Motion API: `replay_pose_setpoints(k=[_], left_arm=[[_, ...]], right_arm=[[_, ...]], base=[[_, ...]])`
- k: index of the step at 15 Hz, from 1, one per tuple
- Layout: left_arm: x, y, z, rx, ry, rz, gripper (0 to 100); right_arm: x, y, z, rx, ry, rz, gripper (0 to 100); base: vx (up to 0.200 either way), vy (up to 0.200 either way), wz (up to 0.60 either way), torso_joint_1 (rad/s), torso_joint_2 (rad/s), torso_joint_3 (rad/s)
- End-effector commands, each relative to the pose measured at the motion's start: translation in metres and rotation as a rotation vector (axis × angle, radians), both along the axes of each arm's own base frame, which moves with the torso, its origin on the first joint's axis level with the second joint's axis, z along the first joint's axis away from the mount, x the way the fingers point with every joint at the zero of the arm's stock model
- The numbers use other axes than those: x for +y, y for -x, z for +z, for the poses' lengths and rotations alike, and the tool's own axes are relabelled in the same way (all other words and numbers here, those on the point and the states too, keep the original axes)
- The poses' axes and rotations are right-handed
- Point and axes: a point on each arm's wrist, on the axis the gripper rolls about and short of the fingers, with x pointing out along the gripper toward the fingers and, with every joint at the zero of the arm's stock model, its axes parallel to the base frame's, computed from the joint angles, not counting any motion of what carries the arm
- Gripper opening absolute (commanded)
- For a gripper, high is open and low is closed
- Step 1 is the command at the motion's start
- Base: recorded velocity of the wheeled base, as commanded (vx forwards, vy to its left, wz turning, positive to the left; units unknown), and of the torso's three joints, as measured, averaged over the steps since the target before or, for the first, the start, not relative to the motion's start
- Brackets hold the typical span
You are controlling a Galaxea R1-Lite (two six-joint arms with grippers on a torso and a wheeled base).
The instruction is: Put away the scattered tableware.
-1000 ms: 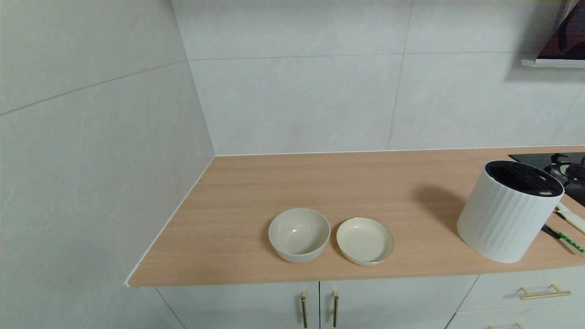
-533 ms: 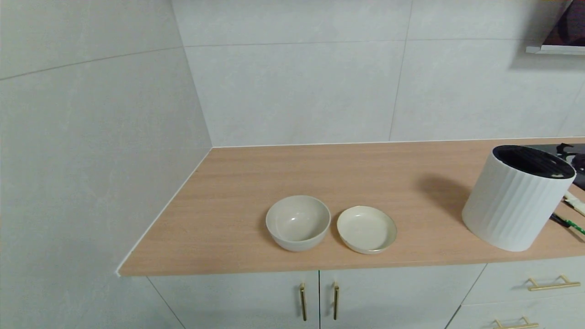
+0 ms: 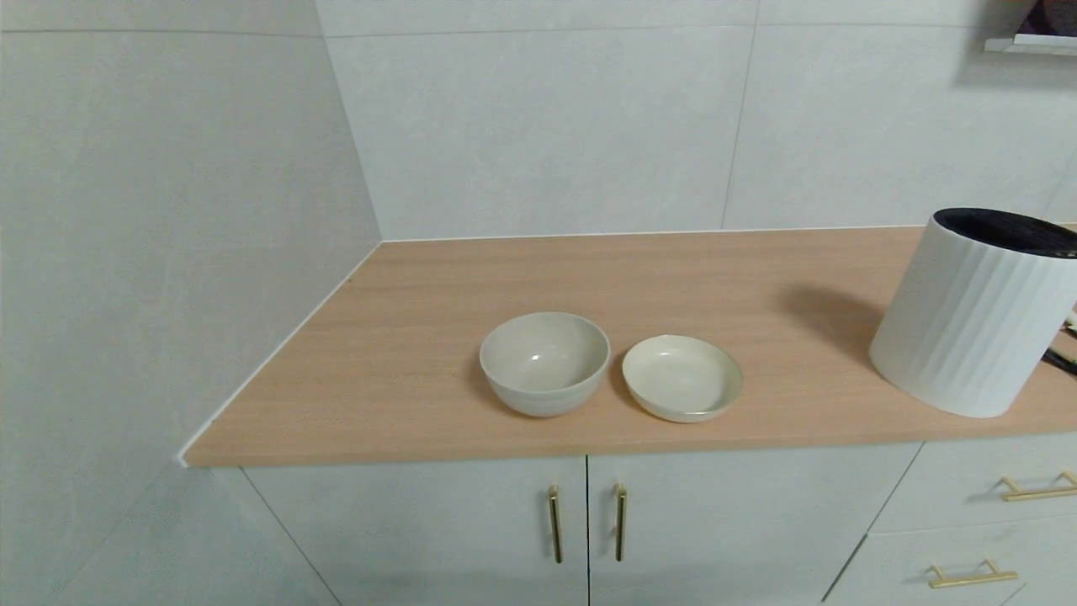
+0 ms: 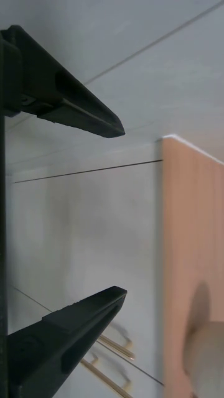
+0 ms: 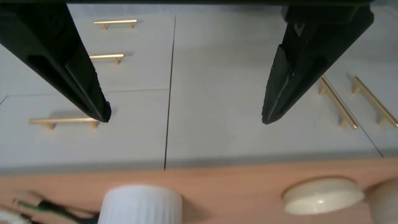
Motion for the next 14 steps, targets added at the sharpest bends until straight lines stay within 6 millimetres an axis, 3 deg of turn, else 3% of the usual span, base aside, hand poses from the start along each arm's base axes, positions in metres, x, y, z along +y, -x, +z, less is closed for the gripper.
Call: replay_pose_setpoints(k=[1, 14], left_arm=[[0.0, 0.0, 0.0001, -0.001, 0.0, 0.0, 100], [0.0, 0.0, 0.0001, -0.001, -0.001, 0.0, 100]], right_arm=[[0.0, -0.0001, 0.0, 0.001, 0.0, 0.0, 100], [0.0, -0.0001, 0.0, 0.001, 0.0, 0.0, 100]], base=[[0.0, 0.0, 0.0, -0.217, 0.52, 0.276], [0.0, 0.0, 0.0, -0.183, 0.48, 0.291]])
